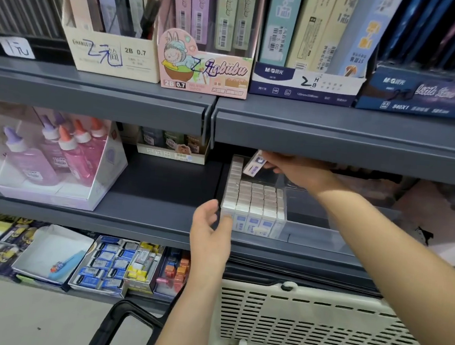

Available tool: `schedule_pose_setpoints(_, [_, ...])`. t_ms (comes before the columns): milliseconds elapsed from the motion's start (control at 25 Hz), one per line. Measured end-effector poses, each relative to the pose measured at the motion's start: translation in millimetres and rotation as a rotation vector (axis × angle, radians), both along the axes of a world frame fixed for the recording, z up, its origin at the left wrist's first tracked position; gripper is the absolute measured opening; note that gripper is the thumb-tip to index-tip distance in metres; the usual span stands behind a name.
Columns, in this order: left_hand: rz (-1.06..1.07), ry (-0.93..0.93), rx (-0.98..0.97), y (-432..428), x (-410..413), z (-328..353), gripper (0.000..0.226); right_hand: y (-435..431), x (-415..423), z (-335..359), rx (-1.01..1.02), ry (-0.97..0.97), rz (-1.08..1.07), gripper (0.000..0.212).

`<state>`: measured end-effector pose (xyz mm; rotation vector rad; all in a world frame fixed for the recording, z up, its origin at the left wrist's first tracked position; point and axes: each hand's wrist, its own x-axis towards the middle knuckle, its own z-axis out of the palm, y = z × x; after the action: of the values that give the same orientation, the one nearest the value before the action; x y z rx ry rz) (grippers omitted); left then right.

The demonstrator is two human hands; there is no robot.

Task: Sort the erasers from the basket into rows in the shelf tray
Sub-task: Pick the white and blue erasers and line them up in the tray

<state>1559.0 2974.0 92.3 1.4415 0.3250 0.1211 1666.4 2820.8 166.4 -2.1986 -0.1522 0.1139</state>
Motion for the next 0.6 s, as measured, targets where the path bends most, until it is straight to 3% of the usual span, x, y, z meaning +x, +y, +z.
schedule_pose_setpoints(120, [-0.061,0.026,0.01,-2.8,1.3,-4.0,0.03,5.4,17.7,-16.9,-0.237,-0.088,-0.031,0.023])
schedule_pose_setpoints(240, [-0.062,0.012,0.015,-2.4,1.9,-4.5,0.029,14.0,22.2,-30.6,-0.233,-0.021,0.03,0.005])
schedule_pose_setpoints(440, [-0.061,0.005,0.047,-2.8,4.7,-8.9,0.031,17.8,27.3,-46.3,-0.429,-0.08,0.166,0.025])
schedule_pose_setpoints(600, [-0.067,-0.014,0.133,-4.8,4.2,-11.9,0.035,16.9,19.5,-40.5,-0.403,-0.045,0.196,0.031])
